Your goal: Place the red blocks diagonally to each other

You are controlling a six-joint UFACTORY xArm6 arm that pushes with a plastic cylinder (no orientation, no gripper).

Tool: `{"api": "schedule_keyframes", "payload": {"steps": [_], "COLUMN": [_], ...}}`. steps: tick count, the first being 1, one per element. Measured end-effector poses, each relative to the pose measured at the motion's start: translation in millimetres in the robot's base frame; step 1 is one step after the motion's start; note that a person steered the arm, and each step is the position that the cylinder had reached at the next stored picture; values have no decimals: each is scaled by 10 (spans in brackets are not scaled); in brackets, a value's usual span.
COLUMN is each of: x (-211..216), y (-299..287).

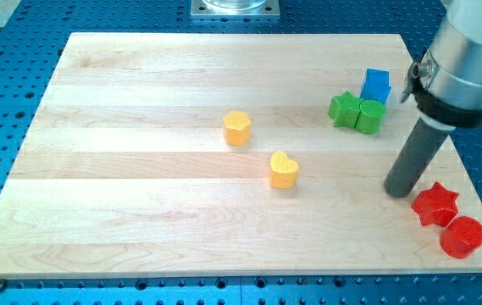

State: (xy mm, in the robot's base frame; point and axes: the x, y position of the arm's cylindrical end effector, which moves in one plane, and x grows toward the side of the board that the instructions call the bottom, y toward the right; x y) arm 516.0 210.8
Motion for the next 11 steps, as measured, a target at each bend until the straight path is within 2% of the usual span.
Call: {"api": "schedule_keyframes", "payload": {"steps": [1, 2, 3, 4, 6, 9, 10, 11], "x": [11, 243, 558, 566, 248, 657, 976, 1022], "y": [786, 1060, 791, 503, 388, -145, -50, 157]}}
